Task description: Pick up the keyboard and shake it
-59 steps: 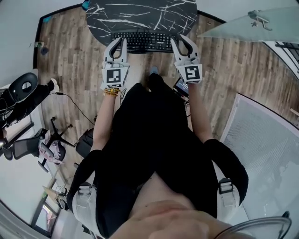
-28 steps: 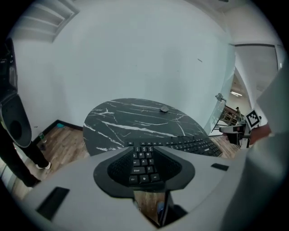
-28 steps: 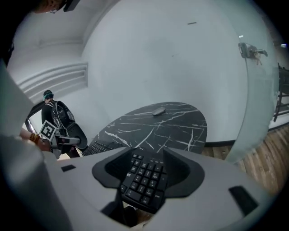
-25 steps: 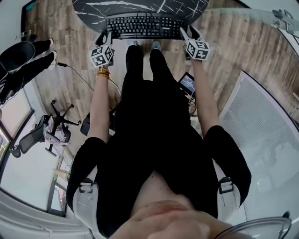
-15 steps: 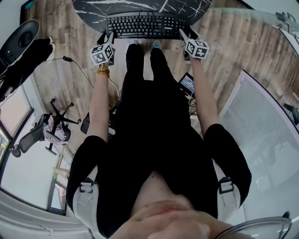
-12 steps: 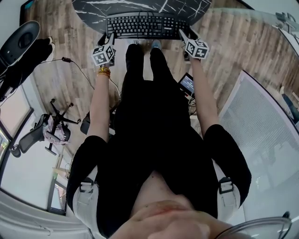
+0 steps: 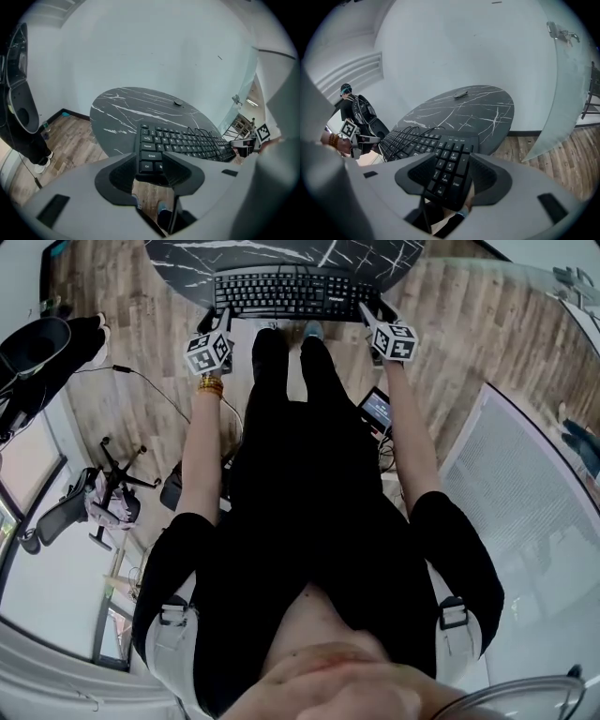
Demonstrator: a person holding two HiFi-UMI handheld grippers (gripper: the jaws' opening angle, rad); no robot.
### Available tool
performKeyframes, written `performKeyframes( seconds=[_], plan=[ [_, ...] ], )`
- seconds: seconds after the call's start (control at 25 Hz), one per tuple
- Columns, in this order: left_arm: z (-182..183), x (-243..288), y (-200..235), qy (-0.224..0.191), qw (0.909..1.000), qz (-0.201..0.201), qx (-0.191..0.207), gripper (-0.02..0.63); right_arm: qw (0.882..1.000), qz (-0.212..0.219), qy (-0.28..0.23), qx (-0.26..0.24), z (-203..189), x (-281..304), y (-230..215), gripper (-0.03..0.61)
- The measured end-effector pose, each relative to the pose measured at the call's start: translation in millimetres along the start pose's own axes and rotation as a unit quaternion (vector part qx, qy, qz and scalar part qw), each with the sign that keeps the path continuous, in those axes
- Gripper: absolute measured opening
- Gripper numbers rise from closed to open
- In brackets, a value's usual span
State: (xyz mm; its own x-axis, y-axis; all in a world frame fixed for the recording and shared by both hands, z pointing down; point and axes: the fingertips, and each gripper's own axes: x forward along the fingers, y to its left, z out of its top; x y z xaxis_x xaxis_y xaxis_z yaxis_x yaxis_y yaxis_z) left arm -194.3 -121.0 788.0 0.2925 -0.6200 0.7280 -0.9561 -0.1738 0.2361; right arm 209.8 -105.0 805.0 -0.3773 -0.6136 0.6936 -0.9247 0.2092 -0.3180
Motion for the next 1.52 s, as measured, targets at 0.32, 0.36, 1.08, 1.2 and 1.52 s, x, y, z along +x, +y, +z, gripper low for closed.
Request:
performKeyframes(
  seconds=[0.32,0.36,1.08,1.2,1.52],
  plan=[
    [1,11,2,0.015,0.9997,-0.016,0.01,0.19,0.999,-0.013,-0.011,0.043,2,6,-9,0.225],
    [0,10,2,0.016,0.9997,-0.012,0.014,0.19,0.999,-0.013,-0.011,0.044,1,6,-8,0.228],
    [-31,-5,15,0.011,0.9833,-0.083,-0.161,0.222,0.996,0.038,-0.006,0.084,-14,-5,-12,0.252],
    [-34,0,14,0.016,0.9547,-0.152,-0.255,0.239,0.985,0.076,-0.004,0.153,-20,-5,-17,0.259],
    [-33,9,5,-0.024,0.8762,-0.268,-0.4,0.239,0.94,0.173,-0.022,0.293,-32,6,2,0.261]
  ],
)
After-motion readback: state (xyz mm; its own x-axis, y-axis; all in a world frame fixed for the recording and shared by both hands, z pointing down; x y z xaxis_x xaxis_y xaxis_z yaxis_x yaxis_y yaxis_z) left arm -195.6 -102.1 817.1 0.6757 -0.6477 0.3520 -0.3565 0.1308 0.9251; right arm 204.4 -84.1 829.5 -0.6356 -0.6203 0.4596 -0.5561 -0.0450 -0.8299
